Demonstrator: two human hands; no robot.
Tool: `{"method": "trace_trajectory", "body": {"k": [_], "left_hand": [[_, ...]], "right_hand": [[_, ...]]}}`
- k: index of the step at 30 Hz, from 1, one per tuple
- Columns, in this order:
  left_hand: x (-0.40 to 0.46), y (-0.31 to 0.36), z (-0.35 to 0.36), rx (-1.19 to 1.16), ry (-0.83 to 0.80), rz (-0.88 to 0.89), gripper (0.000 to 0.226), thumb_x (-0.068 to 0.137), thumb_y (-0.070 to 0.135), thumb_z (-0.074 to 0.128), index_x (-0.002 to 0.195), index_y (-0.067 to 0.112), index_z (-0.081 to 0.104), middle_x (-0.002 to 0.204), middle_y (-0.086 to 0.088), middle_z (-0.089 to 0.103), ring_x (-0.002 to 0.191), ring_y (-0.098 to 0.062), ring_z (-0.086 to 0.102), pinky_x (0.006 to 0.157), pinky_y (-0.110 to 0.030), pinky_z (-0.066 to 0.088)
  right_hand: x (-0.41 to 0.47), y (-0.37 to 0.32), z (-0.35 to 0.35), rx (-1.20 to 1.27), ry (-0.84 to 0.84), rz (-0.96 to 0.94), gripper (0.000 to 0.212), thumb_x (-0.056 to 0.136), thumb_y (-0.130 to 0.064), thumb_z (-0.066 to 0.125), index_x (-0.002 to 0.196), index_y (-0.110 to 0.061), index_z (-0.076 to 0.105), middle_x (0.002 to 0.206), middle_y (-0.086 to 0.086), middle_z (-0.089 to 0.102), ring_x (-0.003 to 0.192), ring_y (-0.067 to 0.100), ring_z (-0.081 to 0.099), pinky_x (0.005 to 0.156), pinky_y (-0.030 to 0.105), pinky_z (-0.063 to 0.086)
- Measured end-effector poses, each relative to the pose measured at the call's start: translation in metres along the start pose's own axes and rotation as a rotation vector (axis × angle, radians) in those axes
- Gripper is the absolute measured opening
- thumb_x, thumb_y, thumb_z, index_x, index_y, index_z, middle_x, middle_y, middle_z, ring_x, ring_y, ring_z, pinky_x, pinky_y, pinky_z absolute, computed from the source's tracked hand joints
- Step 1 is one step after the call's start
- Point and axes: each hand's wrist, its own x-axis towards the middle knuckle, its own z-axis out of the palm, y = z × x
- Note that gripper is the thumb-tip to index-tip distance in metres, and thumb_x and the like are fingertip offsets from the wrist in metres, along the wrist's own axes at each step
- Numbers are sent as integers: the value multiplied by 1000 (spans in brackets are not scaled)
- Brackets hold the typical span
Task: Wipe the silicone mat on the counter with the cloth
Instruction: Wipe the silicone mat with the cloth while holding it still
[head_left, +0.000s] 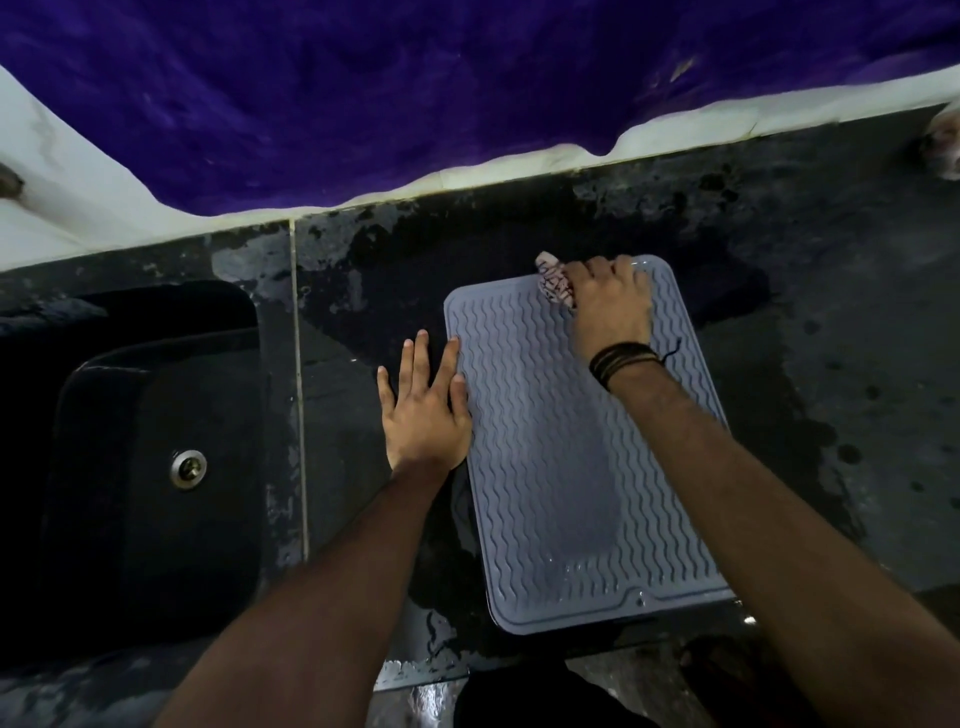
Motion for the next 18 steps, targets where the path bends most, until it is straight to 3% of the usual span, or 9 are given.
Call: {"method": "trace_trajectory", "body": {"k": [3,8,11,15,18], "left_hand": [[0,1,-1,-4,0,1,54,106,47,15,160,40,16,170,4,7,156,-14,-2,125,-51,-2],[0,2,-3,-1,-6,0,55,106,48,15,160,39,18,170,4,7,156,-13,-3,125,-51,-2],[1,3,-5,21,-15,-1,56,105,47,14,160,36,19,170,3,6,157,-14,-3,125,-51,-1],[0,3,-5,24,-12,-4,55,106,47,14,160,39,15,170,4,5,157,-14,-2,125,-51,-1],[0,3,-3,9,-14,-10,55,105,48,13,160,41,14,170,4,5,156,-14,-3,125,-51,-2]], "right_hand": [[2,-22,-5,43,8,3,45,89,-25,57,133,-16,49,130,11,53,121,33,42,96,43,36],[-6,-96,-3,23,-2,-151,53,93,-21,49,144,-11,37,143,15,43,130,39,37,112,52,28],[-7,-114,-2,69,19,-240,50,91,-23,55,140,-14,44,141,11,46,129,36,38,111,50,30],[-7,-96,-1,58,56,-342,47,93,-19,45,140,-16,46,139,9,50,128,33,38,107,45,30],[-1,-55,1,36,54,-264,45,93,-16,46,137,-16,49,133,9,54,123,31,39,98,43,34]]}}
